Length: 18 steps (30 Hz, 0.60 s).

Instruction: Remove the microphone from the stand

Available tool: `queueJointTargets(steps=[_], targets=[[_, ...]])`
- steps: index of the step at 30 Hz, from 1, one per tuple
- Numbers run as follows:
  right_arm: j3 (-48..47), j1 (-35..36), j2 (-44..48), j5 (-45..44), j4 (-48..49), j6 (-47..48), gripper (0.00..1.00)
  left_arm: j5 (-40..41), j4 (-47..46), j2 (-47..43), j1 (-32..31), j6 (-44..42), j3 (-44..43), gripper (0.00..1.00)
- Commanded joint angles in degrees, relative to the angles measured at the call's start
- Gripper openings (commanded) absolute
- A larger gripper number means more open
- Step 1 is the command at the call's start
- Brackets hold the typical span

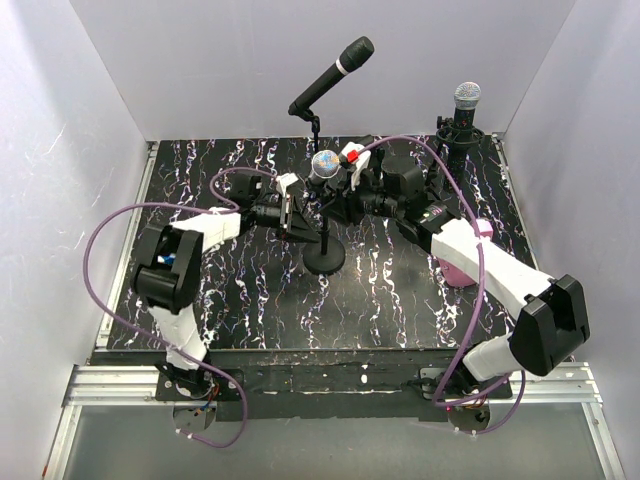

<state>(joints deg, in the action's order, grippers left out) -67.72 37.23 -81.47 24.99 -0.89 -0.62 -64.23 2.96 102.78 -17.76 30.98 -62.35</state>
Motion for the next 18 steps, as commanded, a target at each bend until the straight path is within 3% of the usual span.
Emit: queueJointTargets(steps=[1, 2, 3, 5, 8, 10, 12, 14, 16, 18], targets=[[-2.0, 0.6, -1.3, 3.3, -7.1, -0.3, 0.01, -18.3, -8.2, 11.2, 2.0, 34.3, -6.9, 0.0], [-2.2, 0.6, -1.7, 3.4, -7.1, -0.3, 0.01, -20.9, -11.0, 13.9, 2.0, 43.5, -6.3, 0.0], [-2.4, 0.6, -1.8, 3.5, -7.1, -0.2, 0.01, -22.7, -12.5, 14.9, 2.5, 46.9, -6.4, 0.0], [-2.9, 0.6, -2.3, 3.7, -7.2, -0.2, 0.01, -23.0, -4.1, 15.2, 4.0, 41.9, -8.2, 0.02], [-3.3, 0.6, -2.7, 3.8, -7.2, 0.0, 0.01, -22.2, 0.0, 14.7, 4.9, 40.8, -9.8, 0.35], [-3.4, 0.6, -2.8, 4.0, -7.1, 0.0, 0.01, -19.5, -0.2, 13.2, 6.0, 37.1, -9.3, 0.46], [-3.5, 0.5, -2.8, 4.2, -7.1, 0.2, 0.01, -14.3, 11.1, 11.0, 7.6, 23.8, -10.2, 0.56], [-3.6, 0.6, -2.7, 4.2, -7.1, 0.2, 0.01, -4.1, 31.8, 9.5, 9.4, -0.5, -15.4, 0.62], [-3.6, 0.6, -2.6, 4.2, -7.2, 0.4, 0.01, 2.4, 37.2, 7.0, 9.6, -14.9, -15.8, 0.62], [-3.4, 0.6, -2.6, 4.2, -7.2, 0.4, 0.01, 7.9, 34.2, 2.5, 9.4, -23.3, -13.6, 0.61]])
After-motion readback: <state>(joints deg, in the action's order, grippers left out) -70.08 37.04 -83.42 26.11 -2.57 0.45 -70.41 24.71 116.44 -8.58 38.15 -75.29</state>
